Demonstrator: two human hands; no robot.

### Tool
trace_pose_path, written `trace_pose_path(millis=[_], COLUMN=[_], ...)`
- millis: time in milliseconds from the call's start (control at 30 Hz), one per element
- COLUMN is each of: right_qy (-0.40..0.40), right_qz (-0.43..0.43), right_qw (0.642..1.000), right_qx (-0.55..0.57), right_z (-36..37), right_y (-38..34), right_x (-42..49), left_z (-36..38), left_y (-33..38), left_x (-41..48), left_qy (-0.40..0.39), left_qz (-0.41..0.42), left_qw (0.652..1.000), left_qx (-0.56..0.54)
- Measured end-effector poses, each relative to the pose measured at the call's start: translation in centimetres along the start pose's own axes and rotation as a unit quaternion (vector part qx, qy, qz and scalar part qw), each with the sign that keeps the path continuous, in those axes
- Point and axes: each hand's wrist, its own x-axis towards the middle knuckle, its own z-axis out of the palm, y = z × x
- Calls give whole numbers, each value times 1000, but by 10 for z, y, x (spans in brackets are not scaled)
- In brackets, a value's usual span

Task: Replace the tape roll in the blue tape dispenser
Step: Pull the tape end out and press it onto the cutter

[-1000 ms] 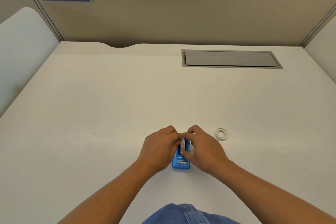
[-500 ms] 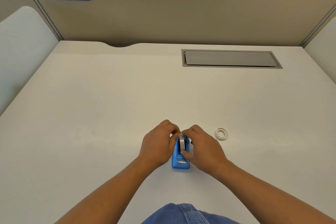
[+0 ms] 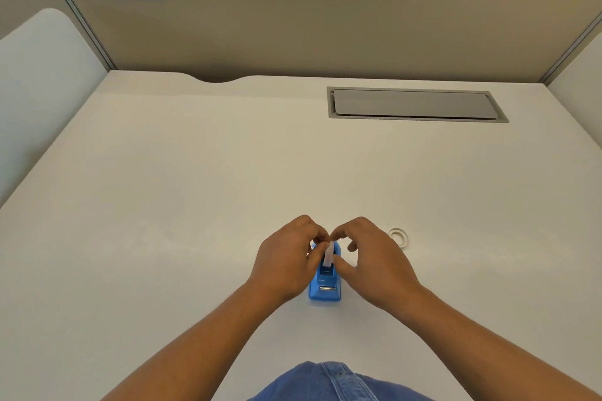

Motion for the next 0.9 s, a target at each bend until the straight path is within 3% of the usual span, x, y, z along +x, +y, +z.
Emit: trace_pose_path(millis=[467, 733, 900], right_qy=[5, 7, 2], right_qz=[0, 10, 10], right_qw=[1000, 1000, 1000], right_qx=[-4, -6, -5], right_z=[-7, -5, -5], right_y=[-7, -7, -6], right_x=[-4, -3, -4], left_z=[-1, 11, 25], left_y=[-6, -26, -32], left_x=[-16, -30, -29], left_qy=[-16, -175, -137], left_qz=[4, -21, -37], left_qw=[999, 983, 989], left_qx=[-30, 48, 51])
